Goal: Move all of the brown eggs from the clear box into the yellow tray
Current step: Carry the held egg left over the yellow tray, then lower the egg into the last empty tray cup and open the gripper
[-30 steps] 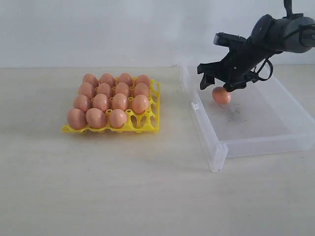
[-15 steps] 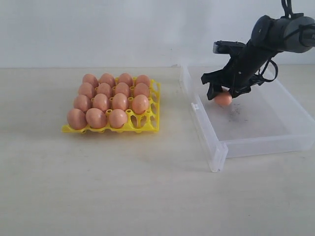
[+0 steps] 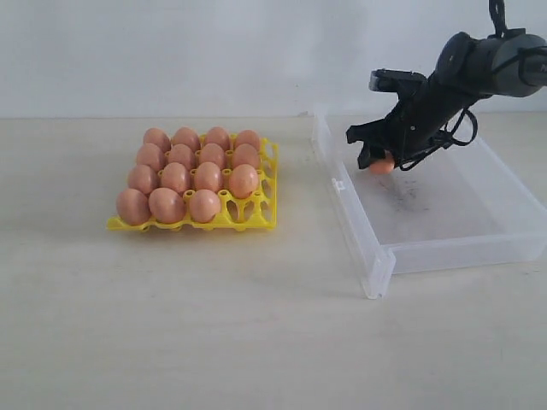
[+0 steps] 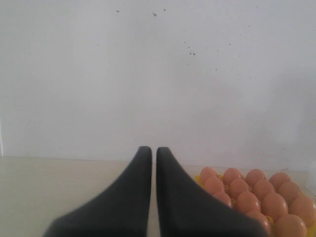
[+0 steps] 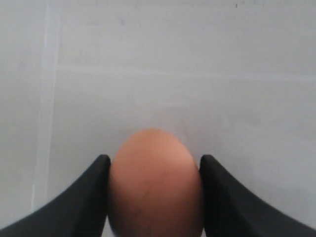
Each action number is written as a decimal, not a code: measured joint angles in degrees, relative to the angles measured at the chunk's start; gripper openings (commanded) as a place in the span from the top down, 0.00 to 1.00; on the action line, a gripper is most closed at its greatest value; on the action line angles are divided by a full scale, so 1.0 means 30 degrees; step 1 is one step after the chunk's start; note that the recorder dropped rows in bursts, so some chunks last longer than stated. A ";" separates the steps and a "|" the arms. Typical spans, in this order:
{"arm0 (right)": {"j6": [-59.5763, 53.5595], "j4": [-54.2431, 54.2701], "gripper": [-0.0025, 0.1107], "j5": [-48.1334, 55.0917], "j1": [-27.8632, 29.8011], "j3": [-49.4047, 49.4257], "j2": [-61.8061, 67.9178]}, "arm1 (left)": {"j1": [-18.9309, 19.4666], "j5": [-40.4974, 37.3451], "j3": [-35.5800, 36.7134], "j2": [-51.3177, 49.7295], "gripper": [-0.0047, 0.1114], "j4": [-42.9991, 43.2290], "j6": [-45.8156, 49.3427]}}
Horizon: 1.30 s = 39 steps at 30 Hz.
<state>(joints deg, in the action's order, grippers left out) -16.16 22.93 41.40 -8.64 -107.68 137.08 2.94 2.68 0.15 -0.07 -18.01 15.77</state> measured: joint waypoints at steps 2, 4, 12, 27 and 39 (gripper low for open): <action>-0.1117 0.2196 0.98 -0.2253 0.0000 0.0859 -0.0036 | 0.0000 0.0000 0.0000 0.0000 0.93 0.0000 0.0000; -0.3548 0.5827 0.98 -0.5374 -0.0092 0.2379 -0.0232 | 0.0000 0.0000 0.0000 0.0000 0.93 0.0000 0.0000; -0.8682 1.0911 0.98 -1.9691 -0.2711 0.8143 -0.1183 | 0.0000 0.0000 0.0000 0.0000 0.93 0.0000 0.0000; 2.1321 -2.2746 0.98 -3.6676 -0.3427 1.2124 -0.2444 | 0.0000 0.0000 0.0000 0.0000 0.93 0.0000 0.0000; 2.4027 -2.9344 0.98 -3.1199 -0.5921 1.1958 -0.2444 | 0.0000 0.0000 0.0000 0.0000 0.93 0.0000 0.0000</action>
<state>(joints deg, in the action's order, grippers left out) 55.92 -65.10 -52.19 -26.40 -71.80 129.75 2.94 2.68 0.15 -0.07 -18.01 15.77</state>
